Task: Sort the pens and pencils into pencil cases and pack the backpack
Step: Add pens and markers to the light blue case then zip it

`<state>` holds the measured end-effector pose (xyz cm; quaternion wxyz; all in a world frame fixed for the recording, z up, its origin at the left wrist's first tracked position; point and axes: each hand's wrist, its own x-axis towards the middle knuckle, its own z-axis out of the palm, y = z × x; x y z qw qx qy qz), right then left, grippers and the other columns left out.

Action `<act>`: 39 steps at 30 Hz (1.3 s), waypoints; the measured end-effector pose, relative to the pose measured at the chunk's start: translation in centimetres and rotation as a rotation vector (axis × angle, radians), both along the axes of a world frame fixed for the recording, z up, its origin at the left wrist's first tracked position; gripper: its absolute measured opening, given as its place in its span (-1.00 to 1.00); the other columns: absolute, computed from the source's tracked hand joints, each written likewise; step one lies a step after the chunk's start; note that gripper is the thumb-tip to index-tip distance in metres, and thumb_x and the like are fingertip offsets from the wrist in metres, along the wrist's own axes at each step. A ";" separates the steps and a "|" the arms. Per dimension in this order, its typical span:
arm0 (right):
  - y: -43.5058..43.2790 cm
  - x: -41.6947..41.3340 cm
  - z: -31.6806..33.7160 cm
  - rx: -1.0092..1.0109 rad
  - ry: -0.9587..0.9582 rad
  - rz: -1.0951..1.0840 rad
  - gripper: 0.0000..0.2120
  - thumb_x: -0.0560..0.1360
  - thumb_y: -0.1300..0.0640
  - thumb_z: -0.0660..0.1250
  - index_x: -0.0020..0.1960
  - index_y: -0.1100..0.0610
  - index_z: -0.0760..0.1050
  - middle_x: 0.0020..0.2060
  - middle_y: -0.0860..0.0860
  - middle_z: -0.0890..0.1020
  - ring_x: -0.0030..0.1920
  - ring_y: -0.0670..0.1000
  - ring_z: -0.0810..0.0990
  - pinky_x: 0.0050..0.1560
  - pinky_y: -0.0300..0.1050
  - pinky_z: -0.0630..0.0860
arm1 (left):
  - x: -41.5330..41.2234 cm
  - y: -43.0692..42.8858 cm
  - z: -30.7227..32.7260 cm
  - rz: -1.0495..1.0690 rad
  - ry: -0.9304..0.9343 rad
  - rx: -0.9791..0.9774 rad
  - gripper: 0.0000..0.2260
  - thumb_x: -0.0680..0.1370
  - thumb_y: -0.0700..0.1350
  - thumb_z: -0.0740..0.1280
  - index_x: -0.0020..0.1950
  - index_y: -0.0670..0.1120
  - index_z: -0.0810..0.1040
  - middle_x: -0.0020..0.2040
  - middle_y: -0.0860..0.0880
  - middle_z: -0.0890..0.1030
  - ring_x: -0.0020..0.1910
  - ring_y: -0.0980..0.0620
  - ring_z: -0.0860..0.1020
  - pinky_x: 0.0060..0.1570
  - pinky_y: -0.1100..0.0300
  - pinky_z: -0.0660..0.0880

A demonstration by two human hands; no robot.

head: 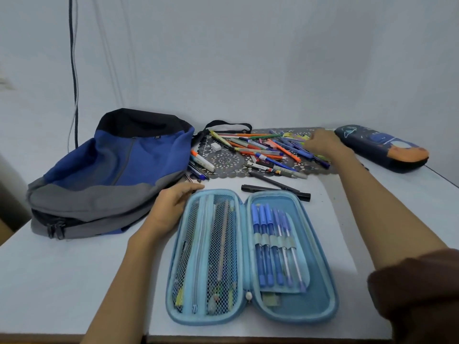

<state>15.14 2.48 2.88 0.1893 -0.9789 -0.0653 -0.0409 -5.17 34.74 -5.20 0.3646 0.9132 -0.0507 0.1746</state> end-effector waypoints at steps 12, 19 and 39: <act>4.9 3.9 -4.0 -0.029 -0.035 -0.025 -0.81 0.53 0.25 0.32 -0.22 0.22 0.36 -0.34 0.12 0.39 -0.27 0.11 0.40 -0.26 -0.10 0.31 | 0.8 1.1 -1.4 0.041 0.116 0.161 -0.37 0.36 0.31 0.08 0.37 0.13 0.48 0.50 0.09 0.32 0.46 0.09 0.32 0.39 0.07 0.32; 5.9 4.2 -1.3 0.185 0.041 -0.005 -0.83 0.58 0.13 0.22 -0.06 0.26 0.40 -0.23 0.16 0.47 -0.33 0.09 0.40 -0.33 -0.10 0.29 | 0.8 0.9 -1.1 0.053 0.100 0.171 -0.36 0.34 0.33 0.05 0.34 0.15 0.50 0.49 0.13 0.34 0.45 0.11 0.33 0.33 0.12 0.33; 9.9 3.6 -3.9 0.078 0.029 -0.101 -0.63 0.45 -0.12 0.42 -0.04 0.19 0.48 -0.14 0.11 0.56 -0.09 0.14 0.55 -0.15 -0.05 0.43 | 1.0 1.1 -1.5 0.062 0.112 0.179 -0.37 0.35 0.36 0.03 0.34 0.20 0.48 0.49 0.19 0.32 0.45 0.12 0.32 0.31 0.07 0.38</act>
